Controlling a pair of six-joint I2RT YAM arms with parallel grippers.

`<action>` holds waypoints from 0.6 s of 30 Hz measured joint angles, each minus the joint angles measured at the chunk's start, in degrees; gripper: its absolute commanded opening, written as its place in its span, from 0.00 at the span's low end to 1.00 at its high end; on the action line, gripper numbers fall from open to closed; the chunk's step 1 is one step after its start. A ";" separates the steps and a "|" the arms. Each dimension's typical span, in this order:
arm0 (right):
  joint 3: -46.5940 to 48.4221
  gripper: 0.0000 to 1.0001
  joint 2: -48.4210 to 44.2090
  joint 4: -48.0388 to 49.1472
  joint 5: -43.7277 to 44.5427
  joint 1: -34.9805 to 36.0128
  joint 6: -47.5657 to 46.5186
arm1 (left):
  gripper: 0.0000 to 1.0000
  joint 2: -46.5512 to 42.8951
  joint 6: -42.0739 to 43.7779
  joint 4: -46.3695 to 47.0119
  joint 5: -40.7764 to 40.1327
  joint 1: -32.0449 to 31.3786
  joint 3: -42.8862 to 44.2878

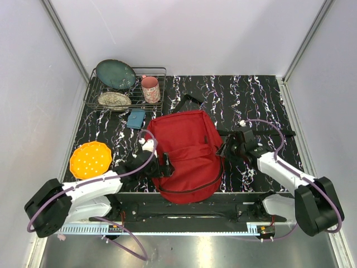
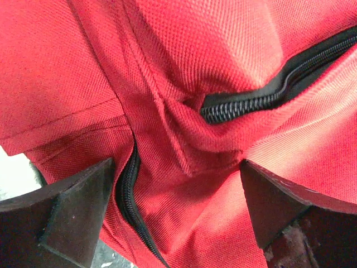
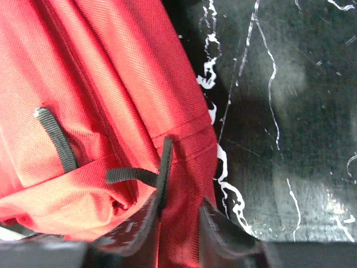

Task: Pack the student bag
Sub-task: Move the student bag to the center of the board.

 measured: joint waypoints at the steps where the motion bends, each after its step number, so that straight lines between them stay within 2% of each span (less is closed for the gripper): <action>1: -0.46 0.17 -0.48 0.11 0.28 0.00 -0.22 | 0.99 1.01 -0.04 1.16 0.39 0.04 -0.02; 3: -1.18 0.10 -1.46 0.37 0.63 -0.07 -0.07 | 0.99 3.43 0.26 3.96 1.16 0.09 -0.02; 4: -1.53 0.02 -2.19 0.35 1.18 -0.11 0.35 | 0.99 4.61 0.85 5.38 1.62 0.11 0.26; 6: -2.47 0.00 -4.31 -0.11 3.06 -0.15 1.07 | 0.99 8.00 2.38 6.86 2.47 0.20 2.12; 9: -4.52 0.02 -9.31 -1.33 5.79 -0.46 3.10 | 0.98 16.26 5.99 6.93 5.01 0.83 8.83; 10: -5.66 0.08 -11.85 -1.75 6.78 -0.50 4.07 | 0.97 19.23 7.26 6.86 6.23 1.27 11.61; 11: -6.62 0.27 -13.79 -2.03 7.43 -0.55 4.83 | 0.97 21.94 8.33 6.71 7.48 1.79 14.27; 13: -9.11 0.46 -18.08 -2.62 8.59 -0.63 6.78 | 0.97 26.45 10.01 7.08 9.97 2.78 19.23; 15: -10.25 0.58 -20.17 -4.00 9.16 -0.70 7.63 | 0.99 28.09 10.97 7.82 11.41 3.23 21.66; 17: -9.75 0.63 -20.33 -6.78 10.23 -0.70 7.13 | 0.99 28.04 11.34 8.90 12.33 3.34 22.01; 18: -8.83 0.70 -20.04 -8.74 11.06 -0.70 6.71 | 0.99 27.74 11.39 9.22 12.66 3.34 21.99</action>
